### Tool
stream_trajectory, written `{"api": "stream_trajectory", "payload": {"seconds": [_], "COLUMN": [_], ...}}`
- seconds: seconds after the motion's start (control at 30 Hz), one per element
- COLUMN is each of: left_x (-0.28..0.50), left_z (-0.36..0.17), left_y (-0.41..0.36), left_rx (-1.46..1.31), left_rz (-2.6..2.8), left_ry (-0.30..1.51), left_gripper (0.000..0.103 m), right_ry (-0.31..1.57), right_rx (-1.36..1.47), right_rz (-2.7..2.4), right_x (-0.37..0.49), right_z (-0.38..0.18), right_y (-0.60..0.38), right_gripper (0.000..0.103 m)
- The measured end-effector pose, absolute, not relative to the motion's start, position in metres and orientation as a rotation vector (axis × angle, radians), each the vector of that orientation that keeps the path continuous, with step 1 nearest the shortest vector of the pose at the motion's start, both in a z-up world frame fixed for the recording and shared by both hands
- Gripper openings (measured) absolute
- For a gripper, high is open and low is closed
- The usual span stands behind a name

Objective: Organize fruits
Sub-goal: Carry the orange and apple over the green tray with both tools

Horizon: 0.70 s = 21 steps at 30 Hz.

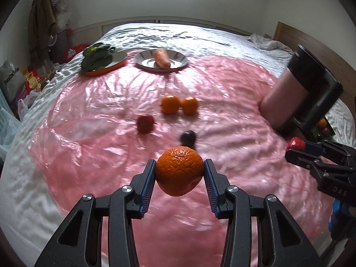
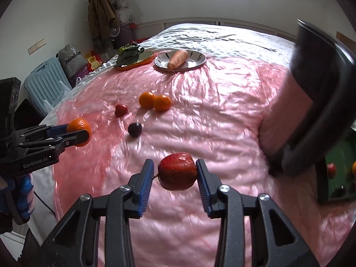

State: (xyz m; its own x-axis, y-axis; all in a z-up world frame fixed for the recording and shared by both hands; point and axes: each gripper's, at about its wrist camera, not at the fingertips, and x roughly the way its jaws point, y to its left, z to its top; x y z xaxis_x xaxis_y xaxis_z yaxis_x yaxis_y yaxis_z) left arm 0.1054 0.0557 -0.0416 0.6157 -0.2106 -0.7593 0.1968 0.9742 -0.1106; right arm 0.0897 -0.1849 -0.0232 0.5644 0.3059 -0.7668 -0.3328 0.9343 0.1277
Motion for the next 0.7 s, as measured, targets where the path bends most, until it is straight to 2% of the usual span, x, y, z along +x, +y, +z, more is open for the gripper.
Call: {"api": "stream_trajectory", "payload": {"seconds": [0.37, 0.7], "left_x": [0.063, 0.048], "left_z": [-0.019, -0.002], "left_y": [-0.063, -0.202], "left_rx": [0.070, 0.166], "left_rz": [-0.459, -0.698], "left_ry": [0.868, 0.850], "left_gripper": [0.038, 0.038], "right_ry": [0.880, 0.828], "right_rx": [0.010, 0.037], "right_rz": [0.212, -0.002], "right_x": [0.050, 0.059], "right_z": [-0.012, 0.005], "right_y": [-0.286, -0.423], "right_gripper": [0.054, 0.053]}}
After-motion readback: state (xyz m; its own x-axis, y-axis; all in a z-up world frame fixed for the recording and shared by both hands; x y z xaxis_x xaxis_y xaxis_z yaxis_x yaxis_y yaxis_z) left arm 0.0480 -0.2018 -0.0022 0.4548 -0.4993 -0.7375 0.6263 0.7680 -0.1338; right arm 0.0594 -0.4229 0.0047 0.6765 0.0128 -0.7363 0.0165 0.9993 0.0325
